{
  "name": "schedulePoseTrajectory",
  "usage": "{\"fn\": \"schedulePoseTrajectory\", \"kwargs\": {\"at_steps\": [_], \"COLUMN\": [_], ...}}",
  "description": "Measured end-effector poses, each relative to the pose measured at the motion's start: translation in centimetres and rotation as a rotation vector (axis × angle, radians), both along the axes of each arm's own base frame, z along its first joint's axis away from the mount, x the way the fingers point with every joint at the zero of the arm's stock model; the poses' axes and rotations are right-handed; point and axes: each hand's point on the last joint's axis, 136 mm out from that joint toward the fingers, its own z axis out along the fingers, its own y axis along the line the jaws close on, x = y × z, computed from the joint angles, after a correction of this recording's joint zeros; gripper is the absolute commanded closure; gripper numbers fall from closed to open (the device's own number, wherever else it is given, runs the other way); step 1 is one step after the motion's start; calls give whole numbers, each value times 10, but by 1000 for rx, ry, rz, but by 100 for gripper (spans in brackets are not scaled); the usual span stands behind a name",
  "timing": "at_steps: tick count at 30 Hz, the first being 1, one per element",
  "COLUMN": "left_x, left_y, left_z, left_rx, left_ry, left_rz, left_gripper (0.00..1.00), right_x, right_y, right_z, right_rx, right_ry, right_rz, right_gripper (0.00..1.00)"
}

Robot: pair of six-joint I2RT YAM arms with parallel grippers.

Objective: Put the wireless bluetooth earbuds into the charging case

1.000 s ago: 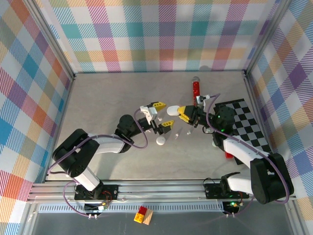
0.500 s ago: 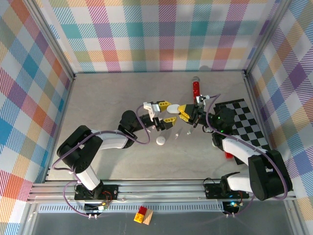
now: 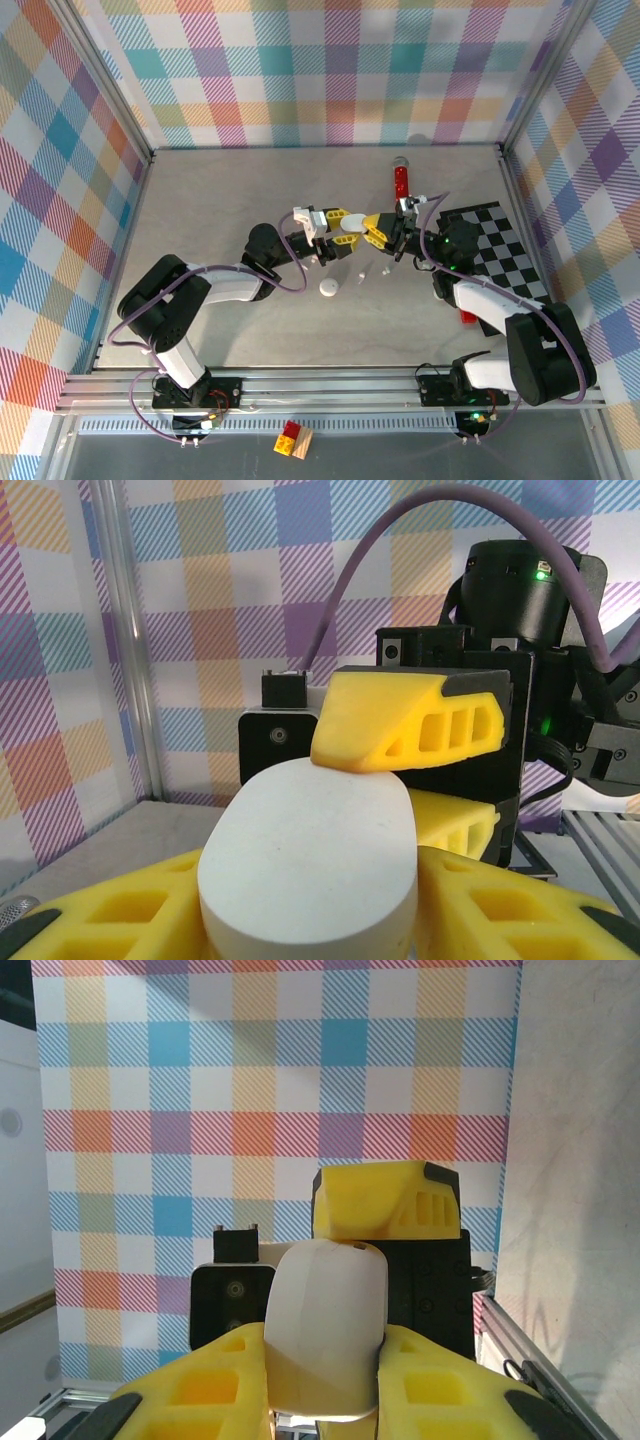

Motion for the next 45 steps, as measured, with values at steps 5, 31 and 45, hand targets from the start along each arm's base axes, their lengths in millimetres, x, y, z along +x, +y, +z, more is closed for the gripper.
{"fn": "schedulePoseTrajectory", "kwargs": {"at_steps": [5,31,45], "left_x": [-1,0,0], "left_y": [-1,-4,-6], "left_z": [-4,-5,-3], "left_rx": [8,3,-5], "left_ry": [6,45,57], "left_rz": [-11,-30,-47], "left_gripper": [49,53,51], "right_x": [0,0,0], "right_y": [0,0,-1], "right_z": [1,0,-2], "right_rx": [5,-2,-9], "right_ry": [3,0,2], "right_rz": [1,0,-5], "right_gripper": [84,84,84]}}
